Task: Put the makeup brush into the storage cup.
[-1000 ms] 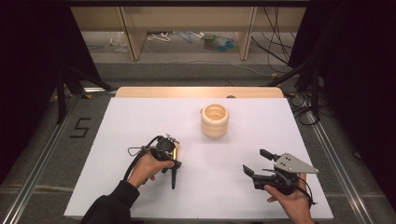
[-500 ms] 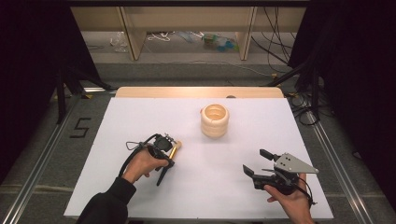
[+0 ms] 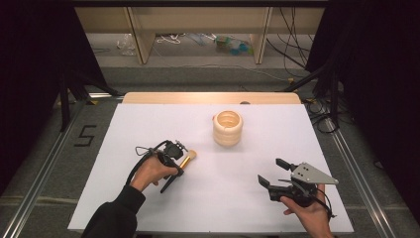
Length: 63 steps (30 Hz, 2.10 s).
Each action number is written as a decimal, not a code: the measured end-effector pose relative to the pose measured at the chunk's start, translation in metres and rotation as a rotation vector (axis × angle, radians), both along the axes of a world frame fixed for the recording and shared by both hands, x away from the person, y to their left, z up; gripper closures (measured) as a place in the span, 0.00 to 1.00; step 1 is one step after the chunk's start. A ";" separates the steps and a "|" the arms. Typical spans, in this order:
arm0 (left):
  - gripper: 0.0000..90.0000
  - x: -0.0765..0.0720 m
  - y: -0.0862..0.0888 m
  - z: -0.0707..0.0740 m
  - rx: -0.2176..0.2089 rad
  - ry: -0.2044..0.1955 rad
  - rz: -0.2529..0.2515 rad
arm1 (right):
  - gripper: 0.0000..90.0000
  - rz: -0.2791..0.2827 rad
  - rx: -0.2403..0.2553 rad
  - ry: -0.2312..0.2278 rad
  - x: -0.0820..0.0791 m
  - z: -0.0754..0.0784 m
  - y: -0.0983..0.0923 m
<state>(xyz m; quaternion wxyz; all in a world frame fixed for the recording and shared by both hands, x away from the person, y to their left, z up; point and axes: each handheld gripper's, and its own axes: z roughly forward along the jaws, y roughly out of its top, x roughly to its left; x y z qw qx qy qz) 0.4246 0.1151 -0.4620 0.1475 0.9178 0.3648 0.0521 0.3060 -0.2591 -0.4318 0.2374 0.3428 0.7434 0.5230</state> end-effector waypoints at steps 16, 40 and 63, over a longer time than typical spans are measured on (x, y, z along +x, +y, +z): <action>0.81 0.005 0.000 0.000 0.007 0.013 -0.034 | 0.20 0.004 0.008 0.016 0.002 -0.001 -0.002; 0.83 0.006 0.008 0.007 -0.049 -0.009 -0.071 | 0.20 0.001 0.017 0.007 0.002 -0.001 -0.002; 0.83 0.010 0.031 0.052 -0.432 -0.323 0.138 | 0.20 0.005 0.041 0.007 0.002 -0.002 -0.002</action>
